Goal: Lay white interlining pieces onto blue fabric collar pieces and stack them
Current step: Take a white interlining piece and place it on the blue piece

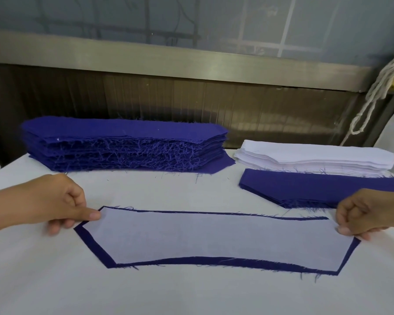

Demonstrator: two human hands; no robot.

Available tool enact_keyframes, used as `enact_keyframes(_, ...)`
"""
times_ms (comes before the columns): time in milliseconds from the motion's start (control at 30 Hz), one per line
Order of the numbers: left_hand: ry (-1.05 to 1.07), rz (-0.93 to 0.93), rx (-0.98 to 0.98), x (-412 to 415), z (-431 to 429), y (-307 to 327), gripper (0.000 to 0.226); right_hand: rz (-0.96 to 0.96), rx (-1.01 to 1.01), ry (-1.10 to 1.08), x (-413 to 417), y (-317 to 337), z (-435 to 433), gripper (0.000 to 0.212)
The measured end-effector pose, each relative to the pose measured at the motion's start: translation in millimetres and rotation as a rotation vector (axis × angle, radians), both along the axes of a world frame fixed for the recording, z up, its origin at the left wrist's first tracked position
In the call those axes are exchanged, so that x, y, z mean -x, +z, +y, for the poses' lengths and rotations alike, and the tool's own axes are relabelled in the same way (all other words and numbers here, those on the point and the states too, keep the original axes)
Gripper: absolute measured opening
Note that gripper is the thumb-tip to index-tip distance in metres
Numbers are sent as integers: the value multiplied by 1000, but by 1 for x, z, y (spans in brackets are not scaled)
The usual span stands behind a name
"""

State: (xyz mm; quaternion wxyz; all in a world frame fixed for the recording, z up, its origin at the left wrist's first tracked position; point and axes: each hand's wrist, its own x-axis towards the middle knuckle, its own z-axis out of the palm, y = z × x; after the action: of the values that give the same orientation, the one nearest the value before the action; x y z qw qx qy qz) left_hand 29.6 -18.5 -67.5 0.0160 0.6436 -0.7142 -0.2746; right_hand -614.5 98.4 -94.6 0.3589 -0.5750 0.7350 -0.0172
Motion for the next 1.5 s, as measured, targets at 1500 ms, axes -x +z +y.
enact_keyframes(1500,50,189,247,9,-7,-36,40,-107,81,267,-39,35,28,68)
